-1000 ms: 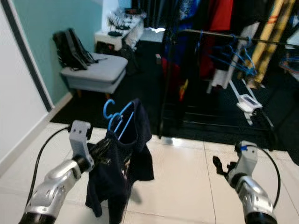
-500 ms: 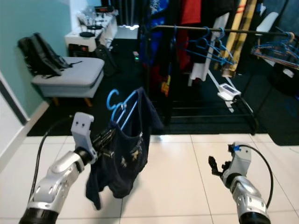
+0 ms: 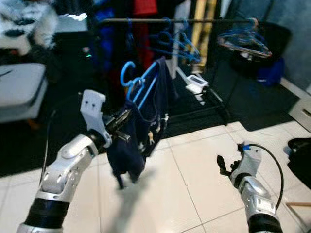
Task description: Hang hanger
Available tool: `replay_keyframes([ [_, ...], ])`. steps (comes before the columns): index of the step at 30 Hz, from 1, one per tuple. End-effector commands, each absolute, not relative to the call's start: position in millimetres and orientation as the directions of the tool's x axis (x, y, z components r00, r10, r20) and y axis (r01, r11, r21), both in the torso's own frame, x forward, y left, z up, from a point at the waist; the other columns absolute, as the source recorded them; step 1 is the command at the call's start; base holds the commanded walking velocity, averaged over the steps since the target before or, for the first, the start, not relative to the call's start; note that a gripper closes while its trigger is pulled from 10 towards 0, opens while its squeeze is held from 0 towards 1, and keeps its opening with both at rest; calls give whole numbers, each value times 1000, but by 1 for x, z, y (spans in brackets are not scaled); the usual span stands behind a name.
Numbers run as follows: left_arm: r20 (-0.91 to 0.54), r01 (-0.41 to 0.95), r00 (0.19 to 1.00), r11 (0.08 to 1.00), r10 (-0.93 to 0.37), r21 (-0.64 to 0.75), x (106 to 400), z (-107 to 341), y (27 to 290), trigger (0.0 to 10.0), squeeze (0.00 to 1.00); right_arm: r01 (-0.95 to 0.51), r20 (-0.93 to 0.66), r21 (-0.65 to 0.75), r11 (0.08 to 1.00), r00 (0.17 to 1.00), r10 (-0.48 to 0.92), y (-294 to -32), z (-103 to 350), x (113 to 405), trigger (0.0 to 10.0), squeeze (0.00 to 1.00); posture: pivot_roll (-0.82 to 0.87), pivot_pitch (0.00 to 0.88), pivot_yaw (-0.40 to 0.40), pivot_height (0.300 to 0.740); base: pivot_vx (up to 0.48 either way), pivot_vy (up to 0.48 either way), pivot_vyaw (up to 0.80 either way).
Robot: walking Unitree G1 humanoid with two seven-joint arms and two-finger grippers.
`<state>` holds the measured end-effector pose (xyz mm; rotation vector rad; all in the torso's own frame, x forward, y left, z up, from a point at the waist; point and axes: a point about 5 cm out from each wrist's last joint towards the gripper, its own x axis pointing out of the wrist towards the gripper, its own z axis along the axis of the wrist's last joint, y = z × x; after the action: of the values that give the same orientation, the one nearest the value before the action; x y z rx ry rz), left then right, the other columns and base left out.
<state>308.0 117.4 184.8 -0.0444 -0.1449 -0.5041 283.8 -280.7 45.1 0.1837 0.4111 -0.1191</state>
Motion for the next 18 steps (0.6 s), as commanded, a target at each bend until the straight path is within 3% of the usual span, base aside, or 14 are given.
replay_keyframes([
  [1,194,504,846,864,-497,16,306,197,111,10000,0,164,-414,146,976,906,-91,-285,43,281,10000,0,-43,0,-49,740,435,0,-800],
  [18,179,561,815,828,-552,-2,300,205,94,10000,0,156,-417,141,978,905,-84,-284,43,282,10000,0,-44,0,-51,740,436,0,-800],
])
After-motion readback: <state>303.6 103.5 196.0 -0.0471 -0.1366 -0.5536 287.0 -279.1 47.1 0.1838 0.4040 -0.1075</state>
